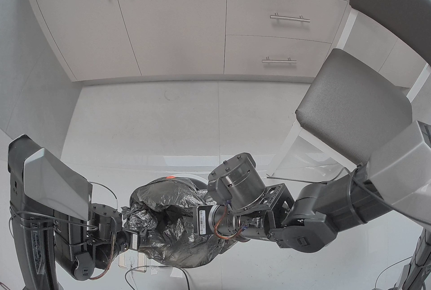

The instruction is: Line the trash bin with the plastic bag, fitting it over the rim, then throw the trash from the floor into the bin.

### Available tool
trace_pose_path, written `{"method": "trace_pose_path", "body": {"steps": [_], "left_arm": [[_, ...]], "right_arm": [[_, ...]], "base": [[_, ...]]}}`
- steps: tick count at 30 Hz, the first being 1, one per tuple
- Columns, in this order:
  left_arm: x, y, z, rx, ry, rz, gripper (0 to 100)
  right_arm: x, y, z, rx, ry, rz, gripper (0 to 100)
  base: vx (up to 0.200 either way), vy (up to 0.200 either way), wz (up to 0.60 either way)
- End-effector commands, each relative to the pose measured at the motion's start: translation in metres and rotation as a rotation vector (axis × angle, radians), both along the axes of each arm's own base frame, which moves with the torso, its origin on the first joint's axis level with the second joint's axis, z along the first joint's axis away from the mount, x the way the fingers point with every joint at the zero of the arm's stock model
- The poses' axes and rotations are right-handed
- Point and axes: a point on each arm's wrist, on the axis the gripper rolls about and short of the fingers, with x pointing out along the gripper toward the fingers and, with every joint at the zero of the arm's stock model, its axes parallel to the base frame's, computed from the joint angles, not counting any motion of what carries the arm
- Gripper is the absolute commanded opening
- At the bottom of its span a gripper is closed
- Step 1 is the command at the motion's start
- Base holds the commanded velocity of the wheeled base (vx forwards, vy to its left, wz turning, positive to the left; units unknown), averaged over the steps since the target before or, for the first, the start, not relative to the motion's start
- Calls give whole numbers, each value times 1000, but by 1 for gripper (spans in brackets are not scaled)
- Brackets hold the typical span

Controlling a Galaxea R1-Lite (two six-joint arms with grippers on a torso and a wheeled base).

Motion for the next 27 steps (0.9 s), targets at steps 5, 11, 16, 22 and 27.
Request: {"method": "trace_pose_path", "body": {"steps": [5, 11, 16, 22, 27], "left_arm": [[-1, -1, 26, -59, -92, -2, 100], [11, -8, 49, -183, -203, -43, 100], [34, -12, 48, -309, -206, -201, 100], [49, -18, 47, -326, -239, -223, 100], [60, -23, 48, -306, -277, -243, 100]], "right_arm": [[4, 1, -3, -6, -1, -10, 0], [7, -2, 0, -11, -18, -25, 0], [7, -2, 1, -10, -22, -28, 0], [9, 0, -1, -11, -21, -30, 0], [13, 3, -7, -32, -36, -62, 0]], "base": [[0, 0, 0], [0, 0, 0], [0, 0, 0], [0, 0, 0], [0, 0, 0]]}}
